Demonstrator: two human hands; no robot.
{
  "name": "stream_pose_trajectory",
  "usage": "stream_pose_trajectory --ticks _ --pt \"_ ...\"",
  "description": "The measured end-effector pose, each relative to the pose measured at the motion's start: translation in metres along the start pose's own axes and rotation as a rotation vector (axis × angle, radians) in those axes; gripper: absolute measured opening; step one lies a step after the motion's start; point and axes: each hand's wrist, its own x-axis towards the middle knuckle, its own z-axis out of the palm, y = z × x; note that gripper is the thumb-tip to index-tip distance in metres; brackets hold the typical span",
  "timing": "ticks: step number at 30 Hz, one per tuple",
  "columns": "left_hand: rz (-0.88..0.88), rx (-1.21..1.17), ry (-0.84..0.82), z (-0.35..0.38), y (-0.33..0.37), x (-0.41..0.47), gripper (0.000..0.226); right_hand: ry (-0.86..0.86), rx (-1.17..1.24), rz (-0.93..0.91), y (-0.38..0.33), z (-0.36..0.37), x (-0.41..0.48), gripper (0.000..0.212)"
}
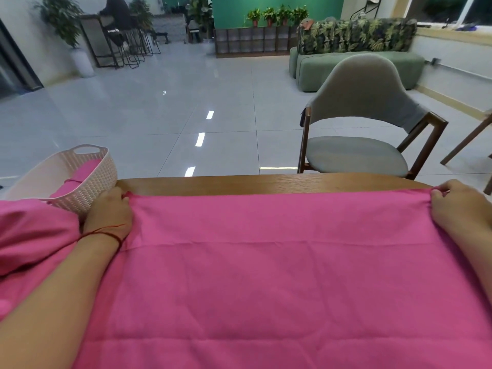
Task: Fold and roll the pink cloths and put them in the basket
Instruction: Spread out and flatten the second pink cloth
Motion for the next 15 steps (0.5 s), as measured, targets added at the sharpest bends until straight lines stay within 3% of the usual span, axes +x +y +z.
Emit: stream_pose_trajectory --ticks 6,12,15 --pt "0.036 0.111 -0.018 -0.004 0.002 0.001 0.011 -0.037 -0.054 0.024 -0.015 -0.012 -0.013 0.025" --pt "0.086 0.333 -0.084 -0.009 0.010 0.010 0.025 -0.084 -0.114 0.032 -0.015 -0.011 -0.006 0.030" --pt "0.172 0.397 -0.040 -0.012 0.038 -0.001 0.027 -0.081 -0.131 0.048 -0.014 -0.010 -0.004 0.029"
